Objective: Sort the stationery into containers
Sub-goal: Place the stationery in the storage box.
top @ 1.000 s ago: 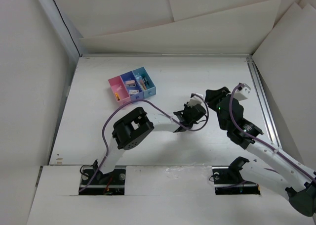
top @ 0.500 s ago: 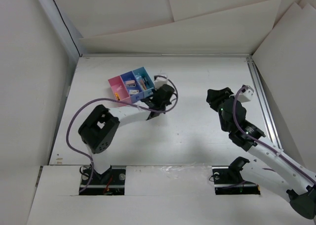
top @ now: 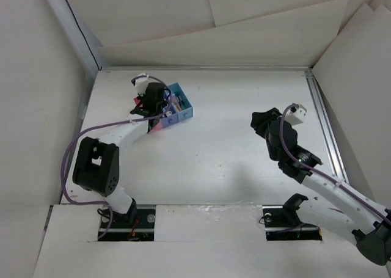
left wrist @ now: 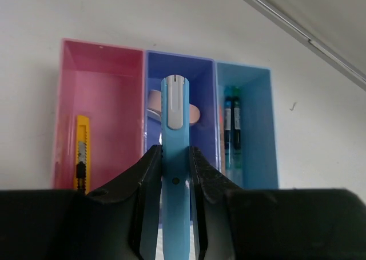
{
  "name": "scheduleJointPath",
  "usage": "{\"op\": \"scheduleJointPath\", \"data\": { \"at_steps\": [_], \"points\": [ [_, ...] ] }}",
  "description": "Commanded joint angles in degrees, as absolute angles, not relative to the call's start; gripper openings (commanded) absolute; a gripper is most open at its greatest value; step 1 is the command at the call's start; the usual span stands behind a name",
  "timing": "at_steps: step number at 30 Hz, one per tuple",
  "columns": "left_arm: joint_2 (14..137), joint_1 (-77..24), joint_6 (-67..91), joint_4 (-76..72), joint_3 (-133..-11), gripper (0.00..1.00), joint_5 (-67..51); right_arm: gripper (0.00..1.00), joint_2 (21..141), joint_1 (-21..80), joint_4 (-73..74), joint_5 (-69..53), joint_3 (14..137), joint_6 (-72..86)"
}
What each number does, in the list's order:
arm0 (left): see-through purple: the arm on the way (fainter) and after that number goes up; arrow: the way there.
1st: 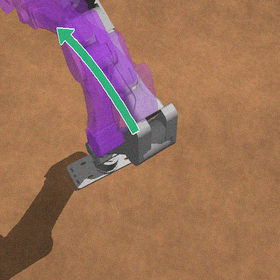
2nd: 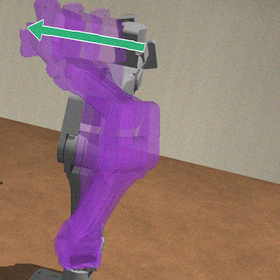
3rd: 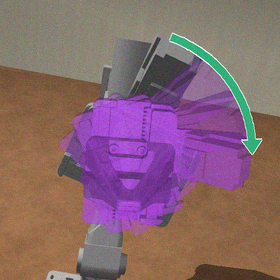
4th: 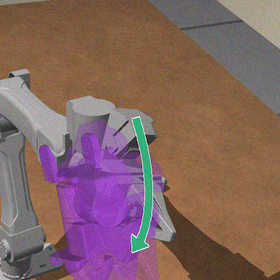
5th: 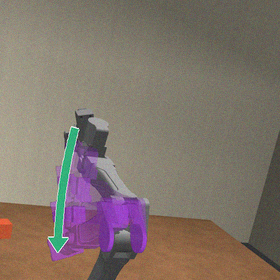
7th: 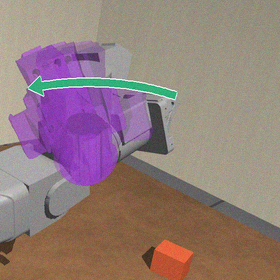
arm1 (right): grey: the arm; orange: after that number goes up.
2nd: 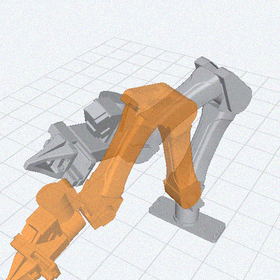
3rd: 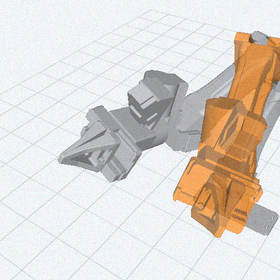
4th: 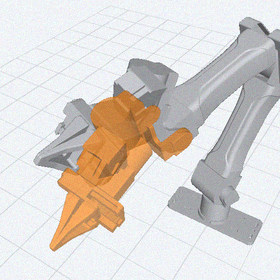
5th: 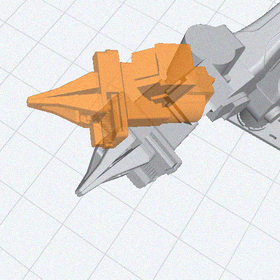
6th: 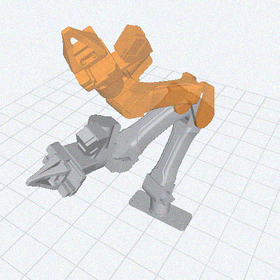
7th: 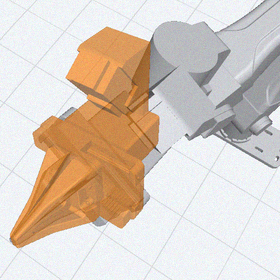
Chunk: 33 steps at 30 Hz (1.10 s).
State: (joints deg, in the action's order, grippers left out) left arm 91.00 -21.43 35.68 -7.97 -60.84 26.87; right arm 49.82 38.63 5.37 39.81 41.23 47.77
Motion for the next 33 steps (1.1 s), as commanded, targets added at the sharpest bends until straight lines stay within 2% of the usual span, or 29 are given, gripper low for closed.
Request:
{"op": "scheduleJointPath", "data": {
  "at_steps": [1, 9, 15, 16, 20, 21, 22, 25, 27, 33],
  "points": [
    [90.35, -20.57, 36.65, -6.94, -61.00, 0.04, 29.96, 0.45, 49.66, 38.32, 3.25, 39.20, 42.71, 47.11],
    [93.77, -14.51, 37.79, -7.64, -59.33, 0.05, 28.30, 0.44, 52.03, 38.32, 3.25, 37.44, 43.95, 45.97],
    [93.78, -14.50, 37.27, -7.65, -59.33, 0.07, 30.41, 0.44, 52.56, 38.32, 3.25, 36.91, 43.95, 45.97],
    [94.39, -14.50, 37.27, -7.65, -59.33, 0.09, 30.41, 0.44, 52.56, 38.32, 3.25, 36.91, 43.95, 45.97],
    [94.39, -14.50, 37.27, -7.65, -59.85, 0.32, 30.41, 0.44, 52.56, 38.32, 3.25, 36.91, 43.95, 45.97],
    [94.39, -14.50, 37.27, -7.65, -59.85, 0.42, 30.41, 0.44, 52.56, 38.32, 3.25, 36.91, 43.95, 45.97],
    [94.39, -14.50, 37.27, -7.65, -59.85, 0.48, 30.41, 0.44, 52.56, 38.32, 3.25, 36.91, 43.95, 45.97],
    [91.68, -14.50, 37.27, -8.44, -58.01, 0.58, 30.41, 0.44, 52.56, 38.32, 3.25, 36.91, 43.95, 45.97],
    [90.45, -14.50, 37.27, -8.96, -58.01, 0.63, 29.89, 0.44, 53.09, 38.32, 3.25, 36.91, 43.95, 45.97],
    [84.38, -18.45, 37.27, -10.28, -57.48, 0.63, 29.27, 0.44, 52.56, 38.32, 3.25, 36.91, 43.95, 45.97]
  ]
}}
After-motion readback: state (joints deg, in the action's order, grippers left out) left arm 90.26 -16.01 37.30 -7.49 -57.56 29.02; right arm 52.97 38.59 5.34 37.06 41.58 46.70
